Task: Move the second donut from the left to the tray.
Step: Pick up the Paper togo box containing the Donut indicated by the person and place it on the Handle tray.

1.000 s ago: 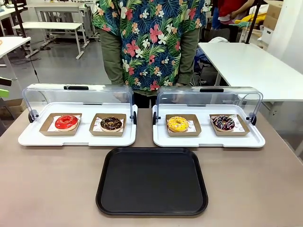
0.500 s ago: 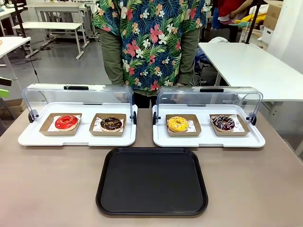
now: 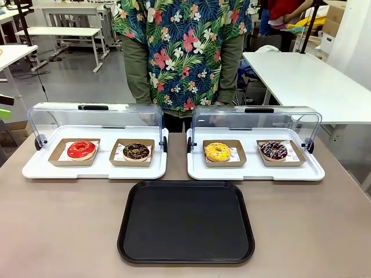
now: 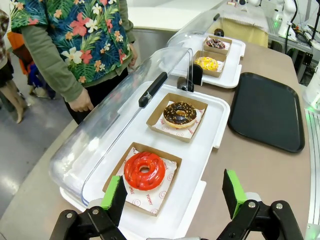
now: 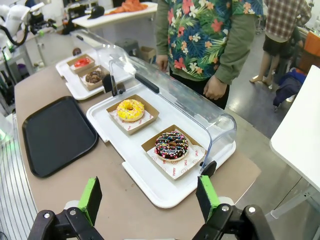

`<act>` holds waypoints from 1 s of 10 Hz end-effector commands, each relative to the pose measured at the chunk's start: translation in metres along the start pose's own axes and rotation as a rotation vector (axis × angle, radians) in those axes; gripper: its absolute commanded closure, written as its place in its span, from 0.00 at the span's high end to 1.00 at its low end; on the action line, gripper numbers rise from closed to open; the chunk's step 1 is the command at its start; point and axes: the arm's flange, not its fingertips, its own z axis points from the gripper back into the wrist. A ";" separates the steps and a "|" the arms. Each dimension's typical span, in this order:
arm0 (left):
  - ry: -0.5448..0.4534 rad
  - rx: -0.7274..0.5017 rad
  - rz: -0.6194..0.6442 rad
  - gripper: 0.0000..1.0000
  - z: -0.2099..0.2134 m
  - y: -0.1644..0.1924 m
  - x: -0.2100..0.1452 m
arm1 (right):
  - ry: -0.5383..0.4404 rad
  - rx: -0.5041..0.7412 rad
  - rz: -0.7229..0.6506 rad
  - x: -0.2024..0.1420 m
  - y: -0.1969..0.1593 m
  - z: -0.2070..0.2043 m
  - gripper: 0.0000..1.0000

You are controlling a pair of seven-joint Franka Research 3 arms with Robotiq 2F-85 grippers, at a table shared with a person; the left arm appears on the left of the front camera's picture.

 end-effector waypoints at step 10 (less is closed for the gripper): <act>-0.009 -0.004 -0.007 1.00 0.001 -0.001 0.003 | -0.029 -0.002 0.027 0.002 -0.003 0.000 1.00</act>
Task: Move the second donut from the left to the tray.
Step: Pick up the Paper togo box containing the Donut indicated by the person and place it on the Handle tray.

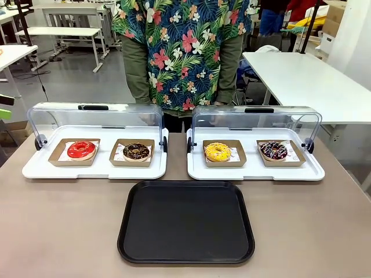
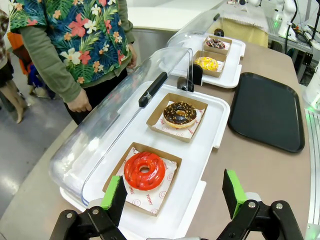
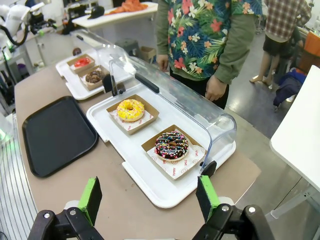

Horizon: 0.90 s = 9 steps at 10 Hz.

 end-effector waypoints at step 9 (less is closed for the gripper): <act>-0.009 -0.005 -0.007 1.00 0.001 -0.001 0.003 | -0.029 -0.002 0.026 0.002 -0.003 0.000 1.00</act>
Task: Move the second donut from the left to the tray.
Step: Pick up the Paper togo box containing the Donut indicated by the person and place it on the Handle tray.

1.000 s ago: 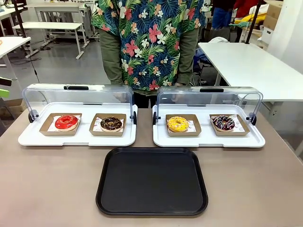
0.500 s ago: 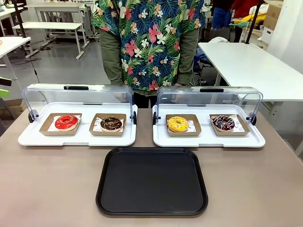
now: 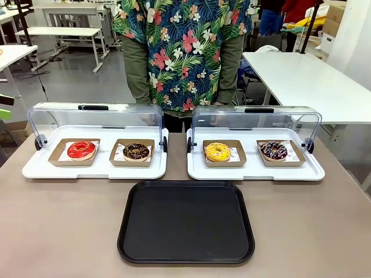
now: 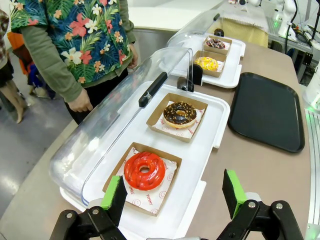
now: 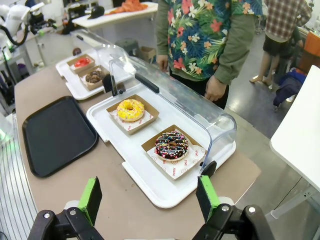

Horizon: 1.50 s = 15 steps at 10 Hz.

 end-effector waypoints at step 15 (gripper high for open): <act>-0.009 -0.005 -0.007 1.00 0.001 -0.001 0.003 | -0.029 -0.002 0.026 0.002 -0.003 0.000 1.00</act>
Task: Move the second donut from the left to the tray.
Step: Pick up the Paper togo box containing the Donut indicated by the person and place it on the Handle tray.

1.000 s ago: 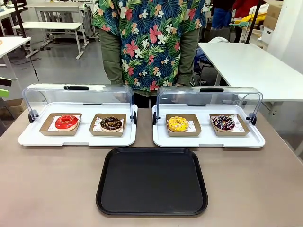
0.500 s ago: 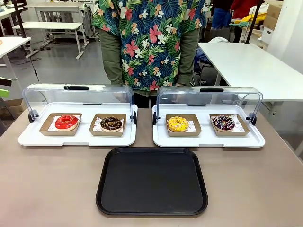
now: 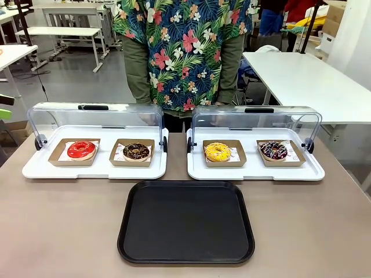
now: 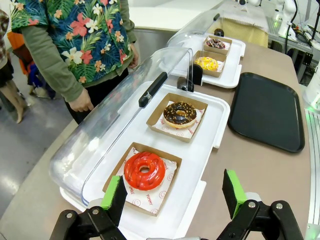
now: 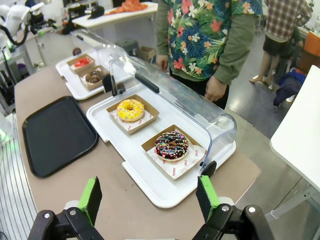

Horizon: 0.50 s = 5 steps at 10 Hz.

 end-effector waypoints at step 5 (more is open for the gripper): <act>-0.009 -0.005 -0.007 1.00 0.001 -0.001 0.003 | -0.029 -0.002 0.026 0.002 -0.003 0.000 1.00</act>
